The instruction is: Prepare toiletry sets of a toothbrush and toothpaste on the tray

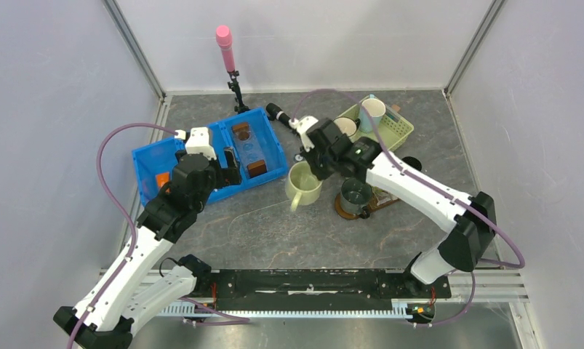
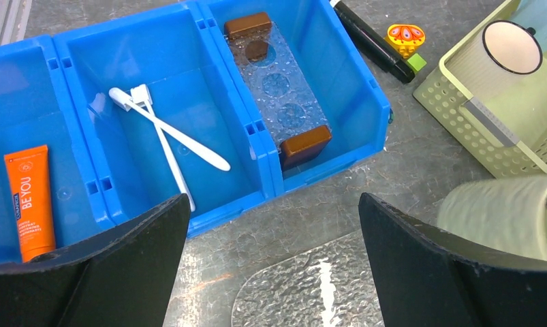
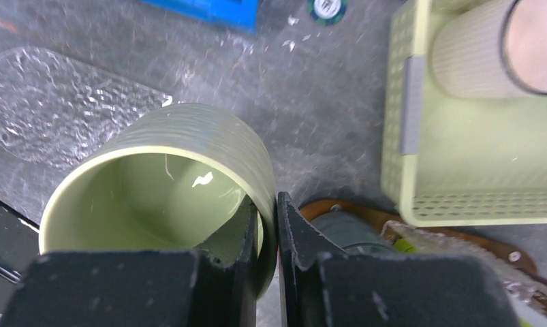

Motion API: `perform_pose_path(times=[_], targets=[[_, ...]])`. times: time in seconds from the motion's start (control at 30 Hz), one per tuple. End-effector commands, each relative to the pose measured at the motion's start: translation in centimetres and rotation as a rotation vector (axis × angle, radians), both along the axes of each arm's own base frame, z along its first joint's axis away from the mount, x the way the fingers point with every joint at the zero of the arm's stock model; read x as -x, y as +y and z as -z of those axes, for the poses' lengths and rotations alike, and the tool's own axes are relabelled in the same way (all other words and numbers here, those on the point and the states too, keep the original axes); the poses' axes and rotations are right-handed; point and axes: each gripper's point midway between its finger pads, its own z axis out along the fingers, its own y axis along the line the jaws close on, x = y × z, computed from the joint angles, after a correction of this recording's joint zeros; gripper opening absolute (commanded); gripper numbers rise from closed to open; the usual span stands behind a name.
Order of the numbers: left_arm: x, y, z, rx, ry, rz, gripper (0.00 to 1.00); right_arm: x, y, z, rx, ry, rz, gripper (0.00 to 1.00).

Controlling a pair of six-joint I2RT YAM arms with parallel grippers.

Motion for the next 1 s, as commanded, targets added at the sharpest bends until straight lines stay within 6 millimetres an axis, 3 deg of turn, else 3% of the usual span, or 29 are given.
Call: perform_pose_path(times=[0.0, 0.13, 0.37, 0.97], targets=[[-0.7, 0.4, -1.3, -0.02, -0.052, -0.015, 1.0, 0.8, 2.8, -1.3, -0.123, -0.083, 0.037, 0.0], [-0.8, 0.4, -1.3, -0.021, -0.053, -0.015, 1.0, 1.9, 2.5, 2.0, -0.069, -0.067, 0.067, 0.0], [-1.0, 0.2, -1.3, -0.03, -0.05, -0.008, 1.0, 2.7, 2.7, 5.1, -0.085, -0.073, 0.121, 0.0], [-1.2, 0.2, -1.0, -0.048, -0.043, -0.004, 1.0, 3.0, 3.8, 8.4, -0.095, -0.098, 0.174, 0.0]])
